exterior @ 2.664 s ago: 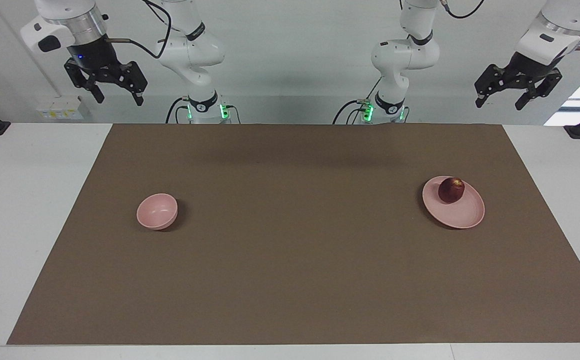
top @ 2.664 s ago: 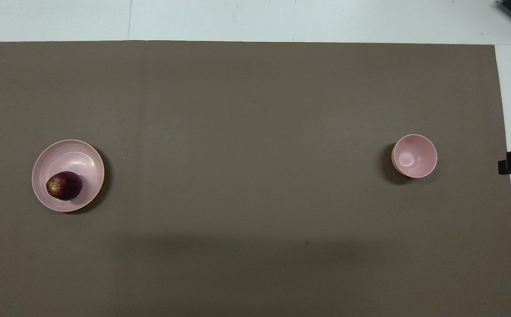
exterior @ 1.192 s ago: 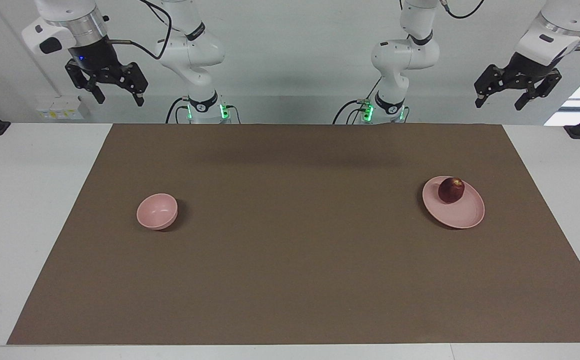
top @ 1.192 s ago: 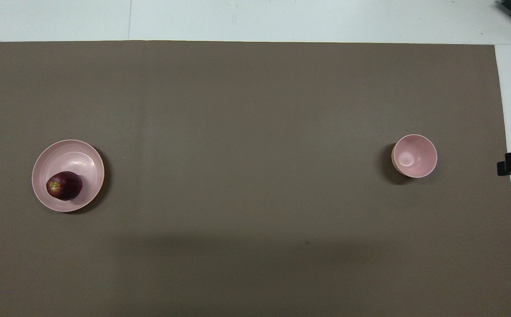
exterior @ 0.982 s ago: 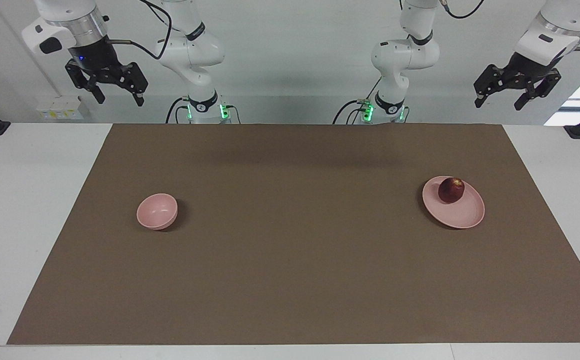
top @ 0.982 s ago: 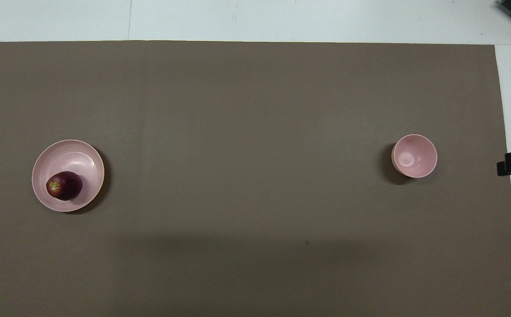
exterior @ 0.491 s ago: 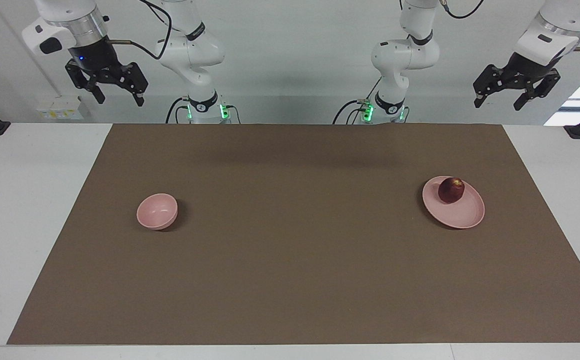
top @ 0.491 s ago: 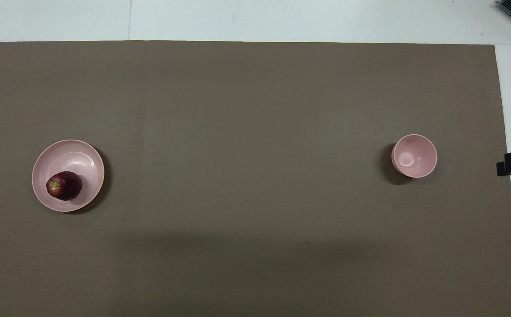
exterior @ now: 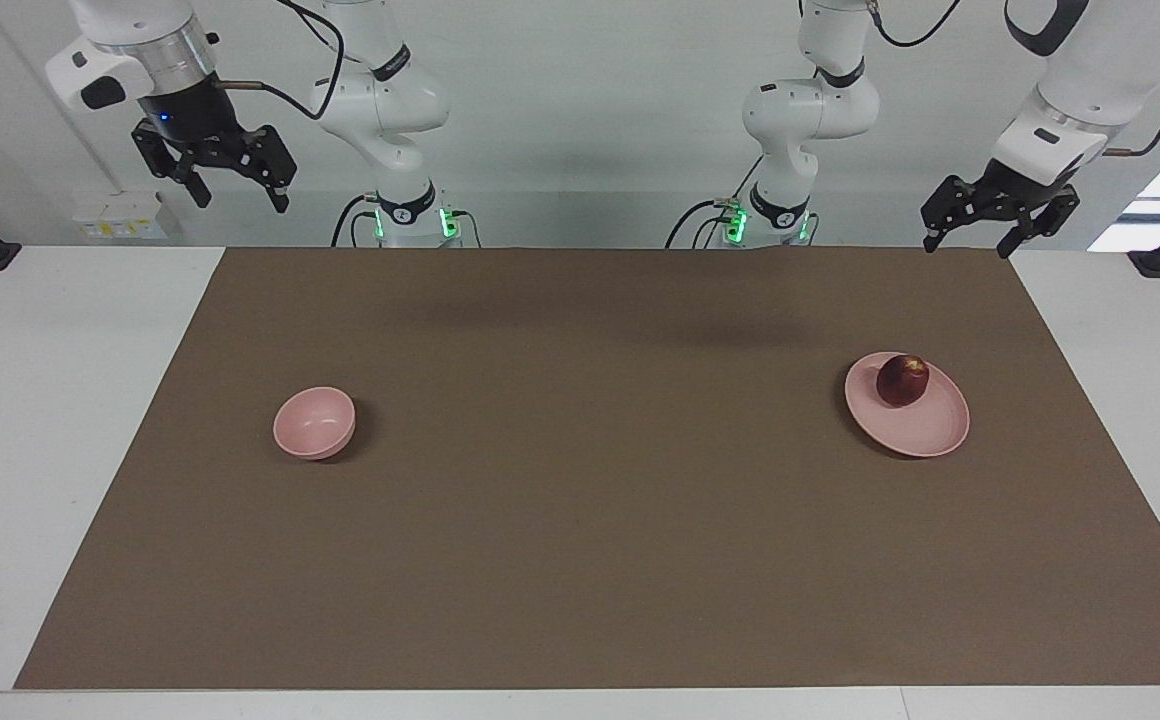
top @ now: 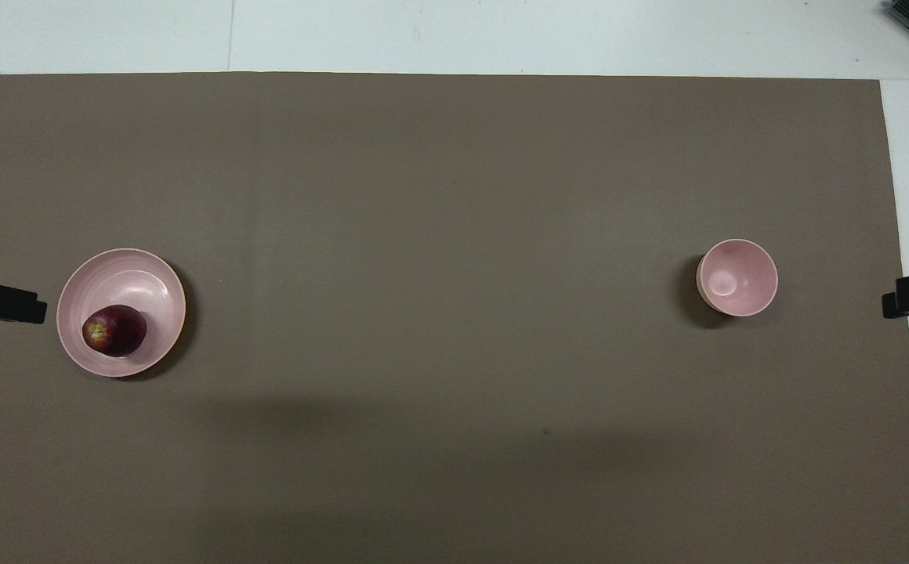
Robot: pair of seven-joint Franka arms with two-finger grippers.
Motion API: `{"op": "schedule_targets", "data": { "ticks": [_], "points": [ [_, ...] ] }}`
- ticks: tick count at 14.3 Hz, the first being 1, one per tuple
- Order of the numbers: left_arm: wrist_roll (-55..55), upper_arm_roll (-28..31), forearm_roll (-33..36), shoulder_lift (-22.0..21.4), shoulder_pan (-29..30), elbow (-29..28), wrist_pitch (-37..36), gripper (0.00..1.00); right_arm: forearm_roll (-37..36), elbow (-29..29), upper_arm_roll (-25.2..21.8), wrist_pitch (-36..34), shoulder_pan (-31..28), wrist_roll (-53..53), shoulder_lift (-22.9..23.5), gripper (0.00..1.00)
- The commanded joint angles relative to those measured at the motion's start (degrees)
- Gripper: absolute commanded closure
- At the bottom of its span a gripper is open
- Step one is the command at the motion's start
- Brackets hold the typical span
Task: Move apple from plate to bowl
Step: 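Reach the left gripper down to the apple on the pink plate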
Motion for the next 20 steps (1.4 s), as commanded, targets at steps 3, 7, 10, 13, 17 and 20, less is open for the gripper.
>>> {"op": "schedule_targets", "data": {
  "ticks": [3, 7, 10, 13, 17, 20],
  "points": [
    [2.5, 1.2, -0.7, -2.8, 0.6, -12.8, 12.4, 0.0, 0.3, -4.0, 0.2, 0.8, -0.9, -0.5, -3.1, 0.0],
    [4.3, 2.4, -0.7, -2.2, 1.1, -20.8, 22.4, 0.0, 0.3, -3.9, 0.2, 1.1, -0.3, -0.2, -3.1, 0.0],
    [6.0, 2.5, -0.7, -1.5, 1.3, -26.0, 30.4, 0.0, 0.3, -3.8, 0.2, 1.1, -0.3, -0.1, -3.0, 0.0],
    [6.9, 2.8, -0.7, 0.8, 2.4, -28.8, 34.4, 0.0, 0.3, -3.8, 0.2, 1.1, -1.0, -0.4, -3.0, 0.0],
    [6.9, 3.0, -0.7, 3.4, 2.7, -31.8, 41.2, 0.0, 0.4, -3.9, 0.0, 1.3, -0.5, 0.2, -3.0, 0.0],
    [6.9, 3.0, -0.7, 5.8, 3.8, -32.0, 43.5, 0.0, 0.3, -3.9, 0.0, 1.3, -0.3, -0.5, -3.0, 0.0]
  ]
}}
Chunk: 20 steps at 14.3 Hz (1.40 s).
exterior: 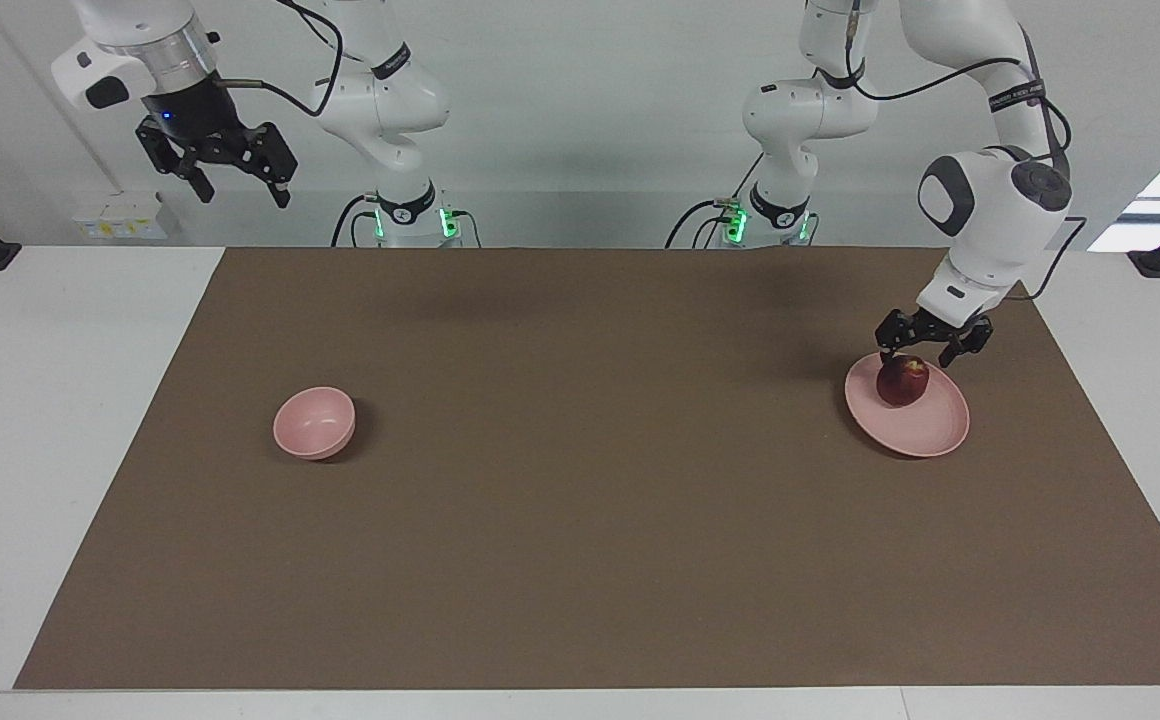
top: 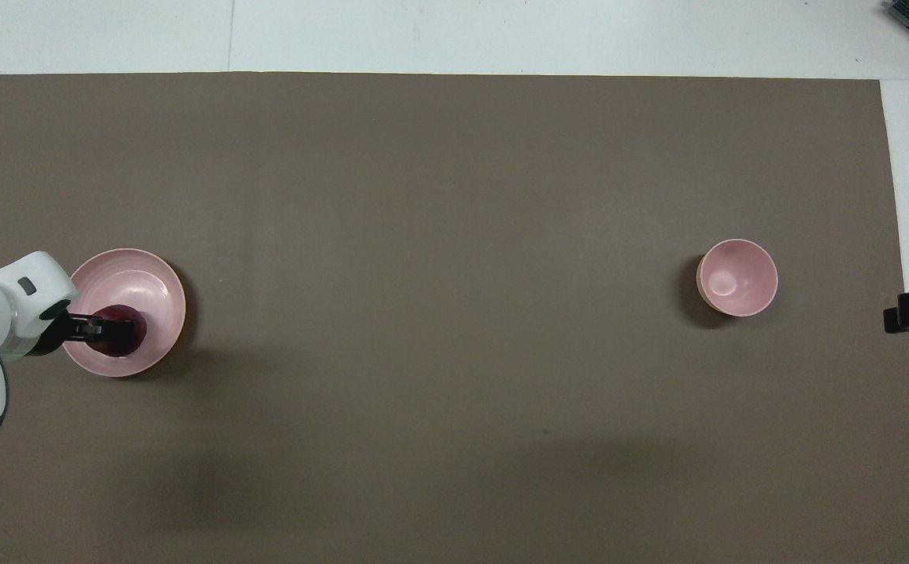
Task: Move apple from plate to bowl
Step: 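Grasp the apple with the left gripper and lift it off the plate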
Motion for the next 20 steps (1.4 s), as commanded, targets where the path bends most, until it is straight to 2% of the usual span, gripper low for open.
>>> {"op": "schedule_targets", "data": {
  "ticks": [1, 5, 8, 9, 10, 11, 13, 16, 20],
  "points": [
    [1.3, -0.3, -0.7, 1.4, 1.6, -1.0, 3.2, 0.0, 0.3, -1.8, 0.2, 1.4, -0.2, -0.5, -1.5, 0.0],
    [1.3, -0.4, -0.7, 2.0, 1.7, -2.1, 3.9, 0.0, 0.3, -1.9, 0.3, 1.4, -0.2, -0.3, -1.5, 0.0],
    [1.1, -0.4, -2.4, 2.9, 1.4, -1.8, 6.4, 0.2, 0.4, -1.8, 0.3, 1.3, -0.2, -0.4, -1.6, 0.0],
    [1.2, -0.4, -3.0, 2.9, 1.4, -1.7, 6.5, 0.43, 0.4, -1.8, 0.3, 1.3, -0.3, -0.4, -1.5, 0.0],
    [1.2, -0.4, -3.0, 3.0, 1.4, -1.4, 6.4, 0.81, 0.4, -1.8, 0.3, 1.3, -0.3, -0.4, -1.6, 0.0],
    [1.2, -0.4, -3.1, 3.4, 1.4, -0.8, 6.4, 0.99, 0.4, -1.8, 0.3, 1.3, -0.2, -0.4, -1.6, 0.0],
    [0.7, -0.5, -3.1, 3.7, 0.9, 1.3, 5.2, 1.0, 0.4, -1.9, 0.3, 1.3, -0.2, -0.4, -1.6, 0.0],
    [0.8, -1.2, -3.7, 2.3, 0.7, 3.7, -0.8, 1.0, 1.4, -1.9, 0.3, 1.0, -0.2, -0.3, -1.6, 0.0],
    [0.7, -1.5, -15.3, -1.0, -1.4, 6.3, -7.8, 1.0, 3.1, -1.7, 0.3, 0.8, -0.2, -0.3, -1.5, 0.0]
  ]
}}
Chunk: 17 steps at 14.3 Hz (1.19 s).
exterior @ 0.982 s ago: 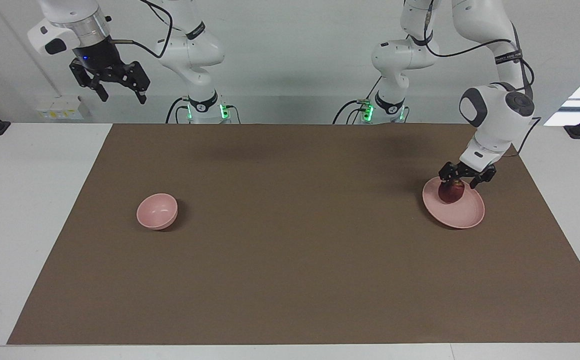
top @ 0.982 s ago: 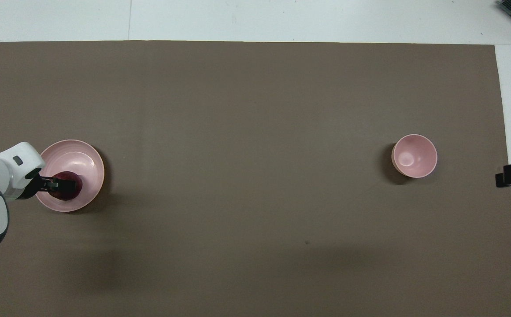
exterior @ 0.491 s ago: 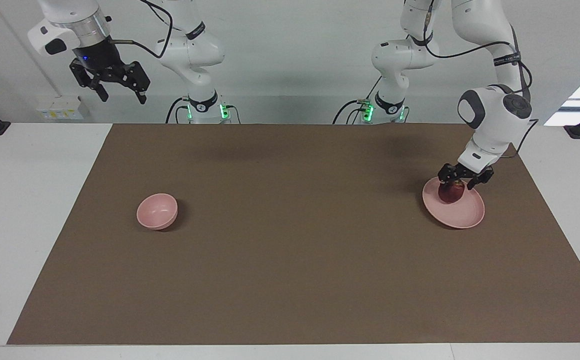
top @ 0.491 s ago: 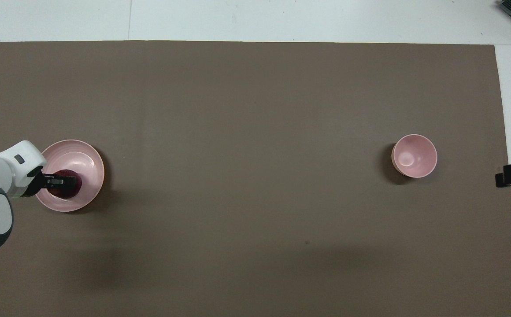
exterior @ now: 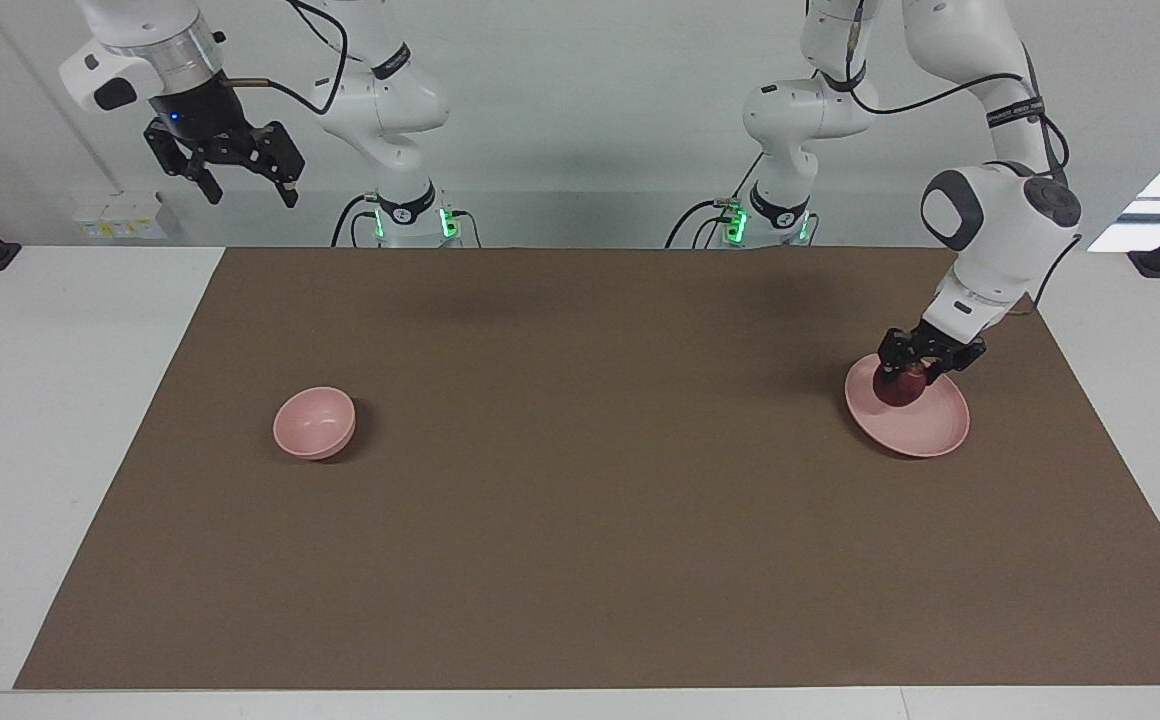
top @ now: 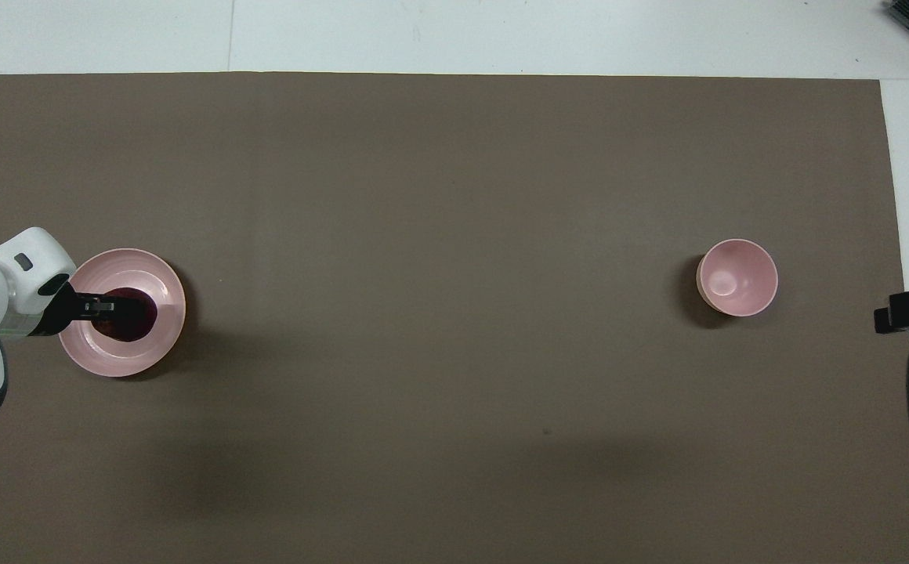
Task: Move apple from plate to bowl
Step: 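Grasp the apple with the left gripper and lift it off the plate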
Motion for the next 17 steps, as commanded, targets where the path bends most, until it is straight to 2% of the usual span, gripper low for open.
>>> {"op": "schedule_targets", "data": {
  "ticks": [1, 4, 6, 8, 12, 17],
  "points": [
    [0.4, -0.3, -7.1, -2.7, -1.7, 1.4, -5.4, 1.0, 3.0, -1.8, 0.2, 1.0, -0.4, -0.1, -1.5, 0.0],
    [0.3, -2.7, -10.7, -3.4, -3.4, 1.7, -8.4, 1.0, 6.6, -2.1, 0.3, 1.2, -0.2, 0.5, -0.9, 0.0],
    [0.0, -4.9, -15.8, -3.4, -4.2, 1.6, -8.4, 1.0, 9.2, -2.8, 0.4, 2.1, -0.1, 2.4, -0.2, 0.0],
    [-1.2, -7.9, -22.6, -3.5, -4.1, 1.6, -8.1, 1.0, 13.6, -4.3, 0.4, 4.4, 0.6, 9.0, 0.3, 0.0],
    [-2.0, -13.2, -38.3, -3.9, -4.1, 1.6, -6.7, 1.0, 16.7, -6.6, 0.4, 7.5, 3.3, 18.0, 0.8, 0.0],
    [-3.3, -19.1, -58.6, -3.9, -3.9, 1.8, -3.4, 1.0, 25.8, -9.4, 0.4, 12.2, 4.7, 32.5, 1.3, 0.0]
  ]
}}
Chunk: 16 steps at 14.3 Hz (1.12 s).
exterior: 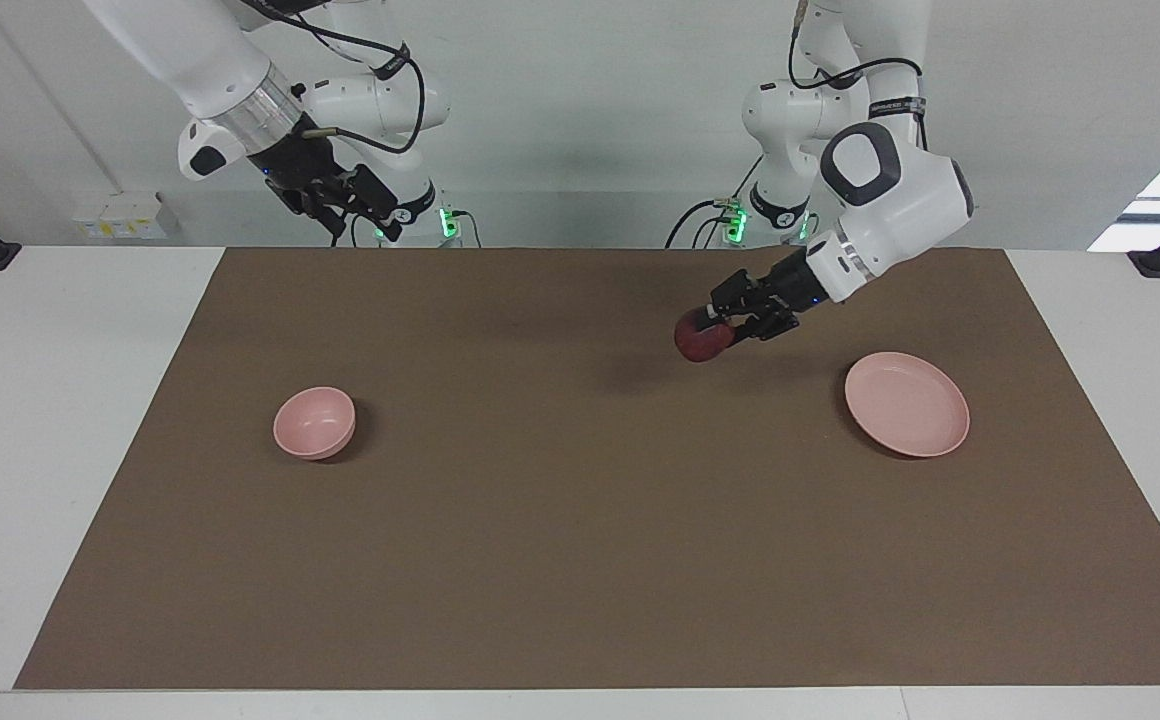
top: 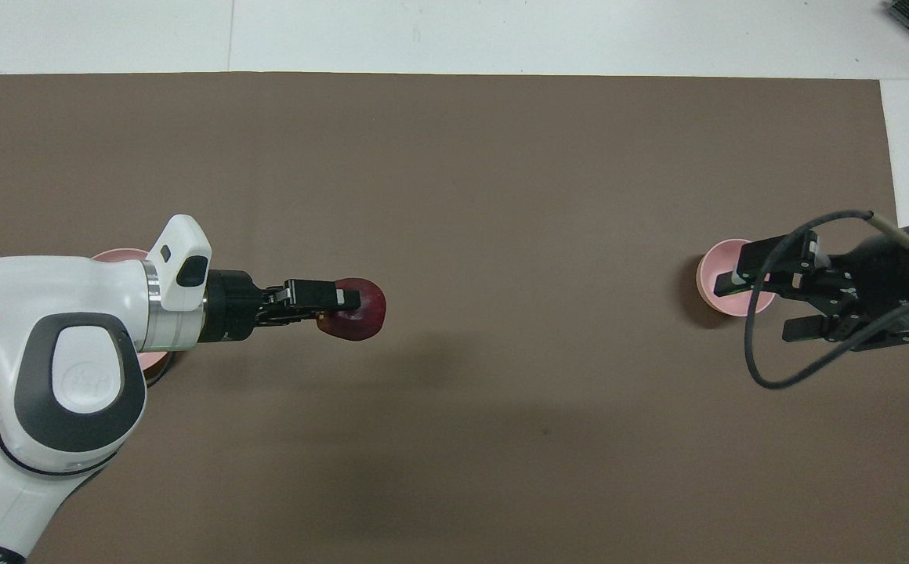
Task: Move apple from plate to bowl
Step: 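Carry the apple toward center while the right gripper approaches it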
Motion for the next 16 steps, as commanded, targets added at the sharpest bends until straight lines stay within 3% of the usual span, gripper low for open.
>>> {"op": "schedule_targets", "data": {
  "ticks": [1, 5, 10, 16],
  "points": [
    [-1.2, -3.3, -8.7, -1.0, 0.0, 0.1, 3.1, 1.0, 4.3, -2.6, 0.1, 4.0, 2.0, 7.7, -0.4, 0.0],
    [-1.2, -12.0, -20.4, -2.1, -0.1, 0.1, 15.6, 1.0, 10.5, -3.5, 0.1, 7.2, 4.1, 16.6, 0.7, 0.0],
    [-1.2, -20.3, -28.8, -3.2, 0.0, 1.5, 29.4, 1.0, 20.1, -4.8, 0.1, 7.1, 4.1, 21.5, 3.7, 0.0],
    [-1.3, -24.5, -31.4, -3.9, 0.1, 3.5, 32.9, 1.0, 26.3, -6.9, 0.1, 7.7, 6.5, 21.4, 7.1, 0.0]
  ]
}}
